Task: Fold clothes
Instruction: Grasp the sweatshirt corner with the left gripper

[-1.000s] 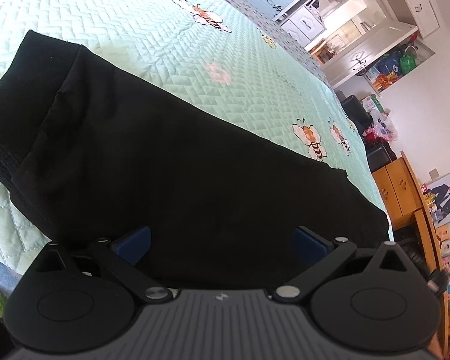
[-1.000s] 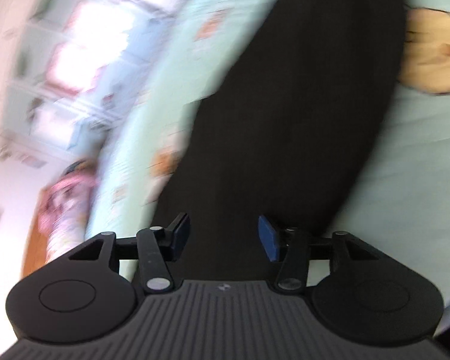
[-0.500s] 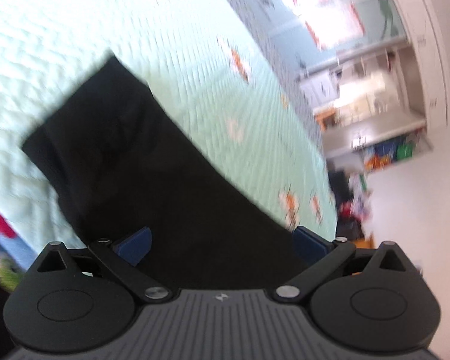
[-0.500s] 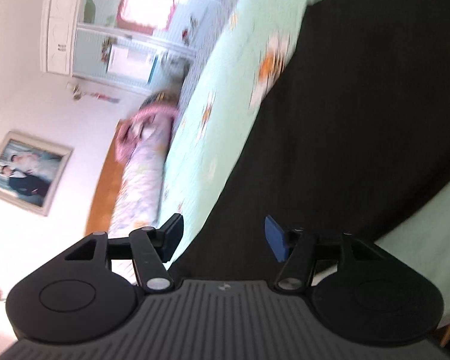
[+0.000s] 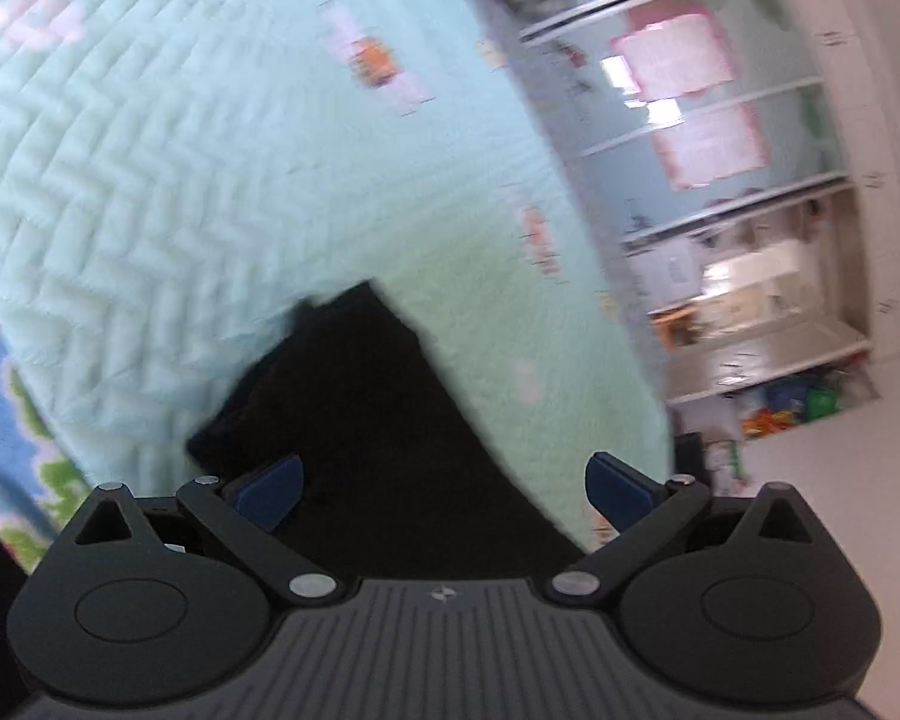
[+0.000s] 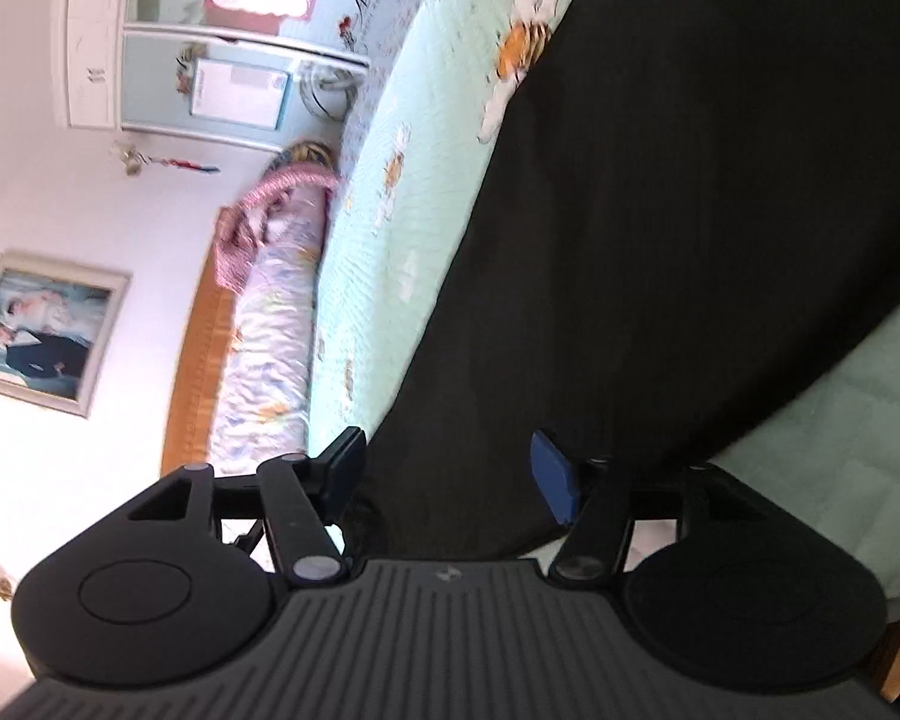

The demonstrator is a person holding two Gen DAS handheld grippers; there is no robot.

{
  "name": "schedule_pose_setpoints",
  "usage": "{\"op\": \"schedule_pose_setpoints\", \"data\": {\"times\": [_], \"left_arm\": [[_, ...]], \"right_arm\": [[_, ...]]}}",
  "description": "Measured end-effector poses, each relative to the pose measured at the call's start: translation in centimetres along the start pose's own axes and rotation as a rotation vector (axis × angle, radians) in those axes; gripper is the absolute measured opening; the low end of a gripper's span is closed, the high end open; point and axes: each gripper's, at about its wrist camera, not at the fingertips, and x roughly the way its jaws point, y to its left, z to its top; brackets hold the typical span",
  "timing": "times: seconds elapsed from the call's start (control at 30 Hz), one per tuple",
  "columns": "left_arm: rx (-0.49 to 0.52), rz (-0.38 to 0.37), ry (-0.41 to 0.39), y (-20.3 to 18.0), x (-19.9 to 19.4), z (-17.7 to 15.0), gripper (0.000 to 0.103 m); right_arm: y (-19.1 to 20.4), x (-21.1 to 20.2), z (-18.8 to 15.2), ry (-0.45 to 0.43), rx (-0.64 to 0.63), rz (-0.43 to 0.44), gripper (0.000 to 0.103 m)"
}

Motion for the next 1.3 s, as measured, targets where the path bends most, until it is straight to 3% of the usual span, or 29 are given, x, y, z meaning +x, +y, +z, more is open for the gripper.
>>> {"op": "schedule_pose_setpoints", "data": {"times": [0.1, 0.2, 0.37, 0.47, 0.77, 1.03, 1.3], "left_arm": [[0.002, -0.018, -0.003, 0.2, -0.5, 0.0, 0.103], [0.024, -0.023, -0.001, -0.3, -1.1, 0.1, 0.103], [0.019, -0.058, -0.089, -1.2, -4.3, 0.2, 0.103], [-0.002, -0.028, -0.114, -0.8, -5.2, -0.3, 0.103], [-0.074, 0.038, -0.109, 1.7, -4.0, -1.2, 0.103], [-0.057, 0.025, -0.089, 1.1, -2.8, -0.6, 0.103], [-0.080, 0.017, -0.095, 2.2, -2.0, -0.5, 0.103]], "right_arm": [[-1.1, 0.4, 0.0, -0.001, -0.003, -0.058, 0.054], [-0.8, 0.0, -0.4, 0.004, -0.030, -0.075, 0.055], [-0.7, -0.7, -1.2, 0.012, -0.039, -0.078, 0.058], [-2.0, -1.8, -2.5, 0.006, -0.011, -0.054, 0.057], [-2.1, -2.2, -2.6, 0.005, -0.025, -0.039, 0.057], [1.1, -0.3, -2.1, 0.027, -0.113, -0.061, 0.060], [3.7, 1.7, -3.5, 0.153, -0.121, 0.118, 0.062]]}}
